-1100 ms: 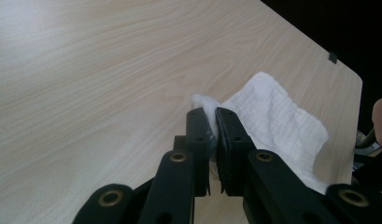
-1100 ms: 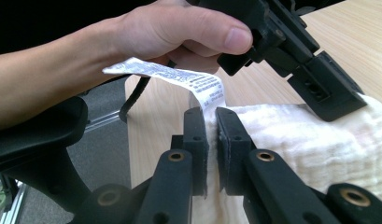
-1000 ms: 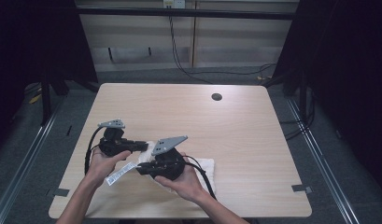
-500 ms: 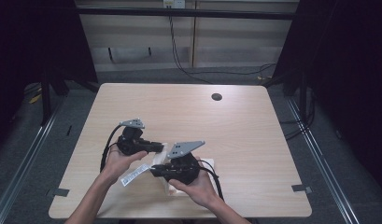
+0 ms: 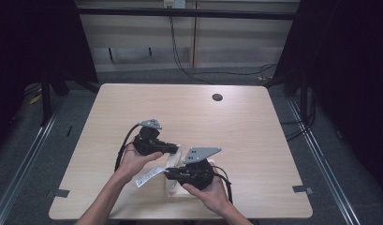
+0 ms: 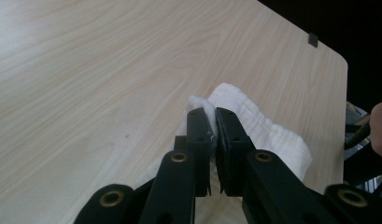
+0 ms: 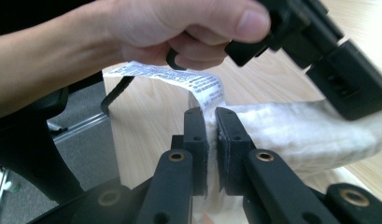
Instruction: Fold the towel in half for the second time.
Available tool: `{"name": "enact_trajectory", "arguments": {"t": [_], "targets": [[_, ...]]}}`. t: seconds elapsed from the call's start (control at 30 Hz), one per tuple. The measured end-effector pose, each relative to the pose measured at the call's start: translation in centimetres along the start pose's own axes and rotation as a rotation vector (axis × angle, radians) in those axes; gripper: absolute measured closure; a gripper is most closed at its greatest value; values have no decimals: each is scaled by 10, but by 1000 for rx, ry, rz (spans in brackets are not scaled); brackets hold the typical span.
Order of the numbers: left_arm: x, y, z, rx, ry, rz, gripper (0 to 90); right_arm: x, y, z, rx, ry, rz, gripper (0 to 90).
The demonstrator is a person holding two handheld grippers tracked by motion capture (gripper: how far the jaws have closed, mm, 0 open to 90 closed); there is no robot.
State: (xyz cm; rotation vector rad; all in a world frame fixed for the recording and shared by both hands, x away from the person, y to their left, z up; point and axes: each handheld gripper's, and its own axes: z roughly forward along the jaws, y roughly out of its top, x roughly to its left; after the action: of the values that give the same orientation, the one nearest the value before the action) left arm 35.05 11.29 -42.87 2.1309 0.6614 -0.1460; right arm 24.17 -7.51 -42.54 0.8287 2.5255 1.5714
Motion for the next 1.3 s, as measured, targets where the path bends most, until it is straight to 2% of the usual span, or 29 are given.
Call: {"name": "enact_trajectory", "arguments": {"t": [0.13,0.23,0.3,0.43,0.57,0.63,0.67,0.73,0.8,0.83,0.9,1.0,1.1,1.2,1.23,1.3], "targets": [[-1,4,14,16,-6,1,856,-6,-7,-13,-3,-28,19,843],[-5,8,21,33,-7,17,859,-9,-14,-19,-4,-36,31,844],[-7,11,25,33,-9,11,859,-10,-19,-22,-3,-46,38,844],[-11,17,34,55,12,26,859,-13,-25,-26,0,-54,43,844],[-10,17,42,58,6,6,859,-17,-29,-32,-7,-69,57,843],[-11,15,48,64,-5,0,859,-18,-33,-33,7,-74,61,843],[-13,13,52,73,0,15,859,-18,-36,-34,18,-81,62,843],[-12,8,60,59,-29,-9,859,-17,-42,-36,38,-90,56,843],[-10,8,65,79,-18,-8,859,-20,-46,-39,46,-101,69,843],[-10,8,66,66,-26,-16,859,-20,-48,-40,53,-113,69,843],[-13,11,67,73,-15,0,859,-21,-52,-41,70,-119,68,843],[-17,14,71,74,-30,12,859,-22,-59,-42,97,-128,64,842],[-19,15,83,111,-21,9,857,-25,-65,-45,110,-129,79,840],[-19,14,94,160,-8,30,856,-26,-71,-47,121,-141,78,834],[-17,14,98,155,-25,17,856,-27,-74,-47,126,-145,81,834],[-16,13,103,154,-31,2,855,-29,-77,-47,126,-149,87,833]]}}
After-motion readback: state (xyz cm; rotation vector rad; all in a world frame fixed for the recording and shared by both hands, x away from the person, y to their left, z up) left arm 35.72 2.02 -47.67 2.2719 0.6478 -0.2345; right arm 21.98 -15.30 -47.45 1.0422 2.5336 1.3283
